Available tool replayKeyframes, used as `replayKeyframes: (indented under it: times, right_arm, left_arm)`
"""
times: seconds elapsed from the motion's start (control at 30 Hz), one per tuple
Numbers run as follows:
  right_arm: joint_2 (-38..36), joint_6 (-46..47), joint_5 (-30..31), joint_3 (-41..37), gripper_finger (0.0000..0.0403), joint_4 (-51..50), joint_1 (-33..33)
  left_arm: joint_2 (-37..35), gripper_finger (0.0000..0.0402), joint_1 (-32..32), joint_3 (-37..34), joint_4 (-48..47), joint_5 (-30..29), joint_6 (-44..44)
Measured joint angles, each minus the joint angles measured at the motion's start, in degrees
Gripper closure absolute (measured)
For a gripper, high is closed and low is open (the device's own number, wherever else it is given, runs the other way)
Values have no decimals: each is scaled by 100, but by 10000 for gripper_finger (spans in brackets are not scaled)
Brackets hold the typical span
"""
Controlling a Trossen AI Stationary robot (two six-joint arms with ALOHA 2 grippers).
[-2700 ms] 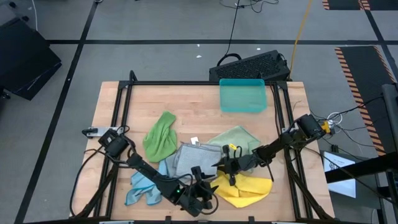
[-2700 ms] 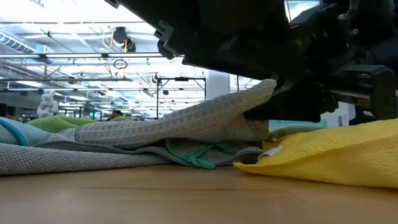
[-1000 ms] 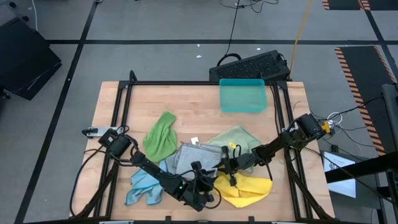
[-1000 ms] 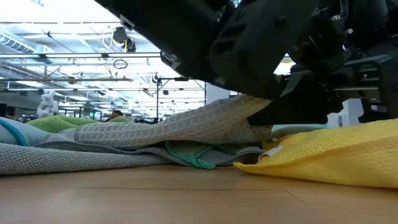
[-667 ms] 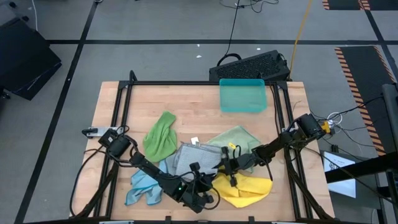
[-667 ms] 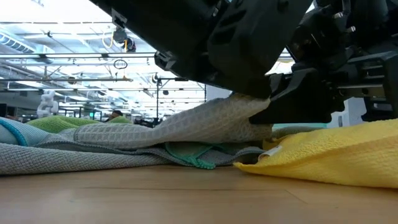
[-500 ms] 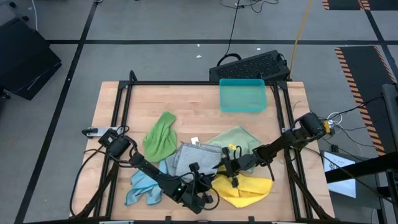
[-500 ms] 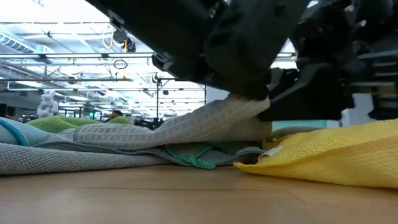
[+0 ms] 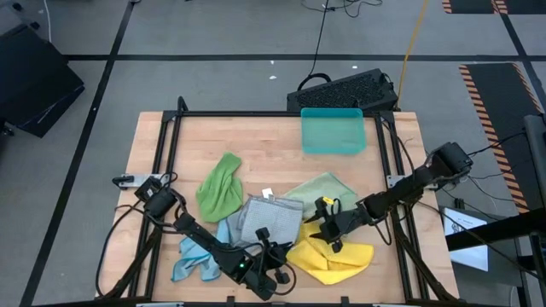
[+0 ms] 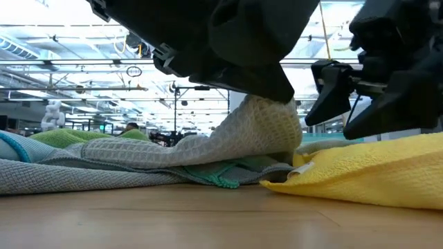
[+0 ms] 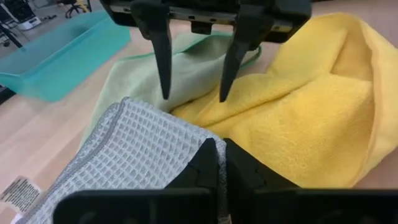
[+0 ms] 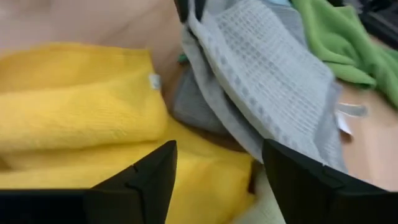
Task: Fold microfiber towels
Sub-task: Fold the right gray microfiber cloth
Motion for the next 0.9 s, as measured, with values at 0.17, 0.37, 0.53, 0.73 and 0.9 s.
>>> replayKeyframes:
  times: [0.17, 0.37, 0.53, 0.73, 0.9]
  right_arm:
    - [8, -92, 201, -303, 150, 592, 4]
    - [7, -140, 181, -452, 112, 1219, 4]
    - [7, -519, 176, -453, 95, 1527, -21]
    - [7, -808, -286, -453, 95, 1664, -207]
    - [9, -941, -560, -453, 96, 1860, -354]
  left_arm:
    - [0, 387, -58, 0, 159, -126, 38]
    - [-1, 394, -135, 0, 409, -296, 290]
    - [-2, 387, -159, 0, 459, -319, 275]
    - [-2, 389, -231, 0, 500, -572, 304]
    - [-4, 394, -294, 0, 503, -653, 291]
